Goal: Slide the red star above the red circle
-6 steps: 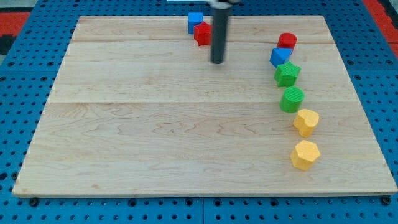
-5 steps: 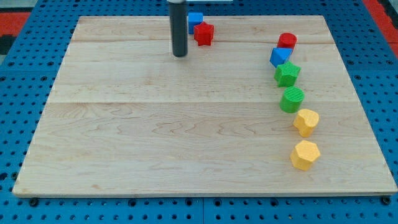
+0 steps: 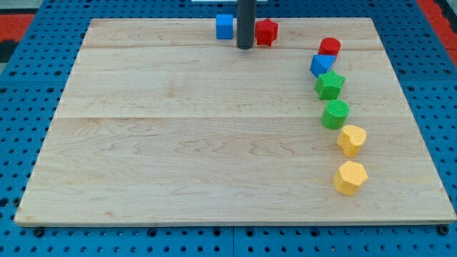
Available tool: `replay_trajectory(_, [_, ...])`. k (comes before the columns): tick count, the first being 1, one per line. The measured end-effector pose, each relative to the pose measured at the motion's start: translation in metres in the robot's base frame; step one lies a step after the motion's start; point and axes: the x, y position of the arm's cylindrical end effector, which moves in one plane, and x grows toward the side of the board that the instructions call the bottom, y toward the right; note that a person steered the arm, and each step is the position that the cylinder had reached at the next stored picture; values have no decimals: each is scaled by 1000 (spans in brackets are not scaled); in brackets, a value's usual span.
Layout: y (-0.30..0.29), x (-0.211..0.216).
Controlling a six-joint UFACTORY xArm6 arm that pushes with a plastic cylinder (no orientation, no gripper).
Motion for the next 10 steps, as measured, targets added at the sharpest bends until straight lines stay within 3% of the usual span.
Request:
replay_trajectory(1, [3, -23])
replay_trajectory(3, [95, -25])
replay_trajectory(4, [49, -38])
replay_trajectory(6, [90, -69])
replay_trajectory(10, [236, -45])
